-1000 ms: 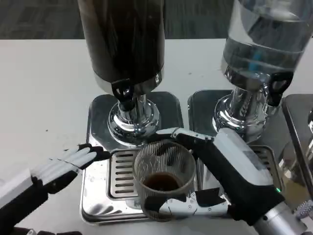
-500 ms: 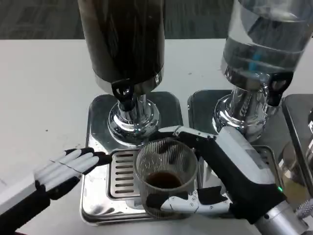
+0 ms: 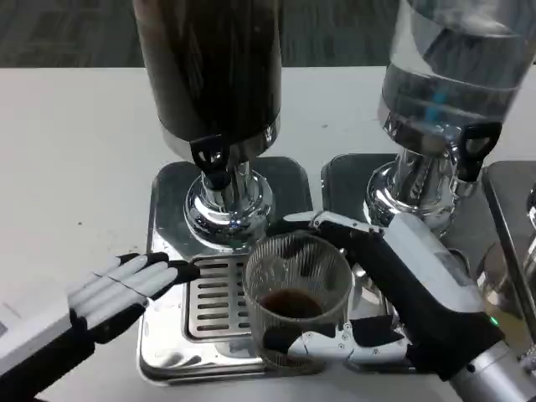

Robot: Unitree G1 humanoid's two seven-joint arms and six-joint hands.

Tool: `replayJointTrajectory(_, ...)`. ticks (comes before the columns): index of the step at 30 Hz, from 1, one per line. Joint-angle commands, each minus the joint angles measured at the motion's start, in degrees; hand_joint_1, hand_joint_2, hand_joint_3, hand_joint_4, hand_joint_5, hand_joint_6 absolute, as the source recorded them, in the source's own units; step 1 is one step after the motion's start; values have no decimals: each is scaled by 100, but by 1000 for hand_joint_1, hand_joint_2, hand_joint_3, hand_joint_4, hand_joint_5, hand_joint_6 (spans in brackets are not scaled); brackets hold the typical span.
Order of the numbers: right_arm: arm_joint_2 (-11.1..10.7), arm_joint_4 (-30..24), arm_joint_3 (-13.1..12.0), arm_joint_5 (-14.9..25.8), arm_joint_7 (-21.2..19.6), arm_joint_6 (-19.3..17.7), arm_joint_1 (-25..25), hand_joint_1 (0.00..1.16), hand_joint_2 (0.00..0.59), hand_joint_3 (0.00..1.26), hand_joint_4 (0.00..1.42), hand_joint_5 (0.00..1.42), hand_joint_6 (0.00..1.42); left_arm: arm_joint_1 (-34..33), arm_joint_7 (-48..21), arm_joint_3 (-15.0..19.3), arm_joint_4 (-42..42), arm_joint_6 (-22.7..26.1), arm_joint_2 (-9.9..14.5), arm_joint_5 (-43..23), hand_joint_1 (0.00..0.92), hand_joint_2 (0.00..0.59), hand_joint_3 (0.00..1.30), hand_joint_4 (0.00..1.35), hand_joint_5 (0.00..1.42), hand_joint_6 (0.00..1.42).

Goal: Grasp the cup under the faucet to collect the drink, then remove the cup.

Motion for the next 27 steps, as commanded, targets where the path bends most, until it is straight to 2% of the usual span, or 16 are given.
replayJointTrajectory(1, 52, -45, -18, 157, -74, -184, -46, 599, 194, 447, 524, 690, 826, 76, 157, 51, -99, 44, -5, 97, 0, 60, 38, 0, 0, 0)
replayJointTrajectory(9, 42, -2, -37, 183, -67, -192, -110, 609, 206, 450, 538, 692, 826, 115, 311, 123, -226, 95, -49, 284, 0, 61, 38, 0, 0, 0)
replayJointTrajectory(17, 62, 82, -19, 211, -65, -201, -186, 617, 210, 453, 538, 699, 826, 183, 578, 385, -509, 42, -178, 920, 0, 61, 36, 0, 0, 0)
replayJointTrajectory(27, 50, 79, -40, 259, -33, -198, -219, 621, 215, 456, 538, 700, 826, 218, 787, 434, -642, 81, -171, 1250, 0, 60, 21, 0, 0, 0)
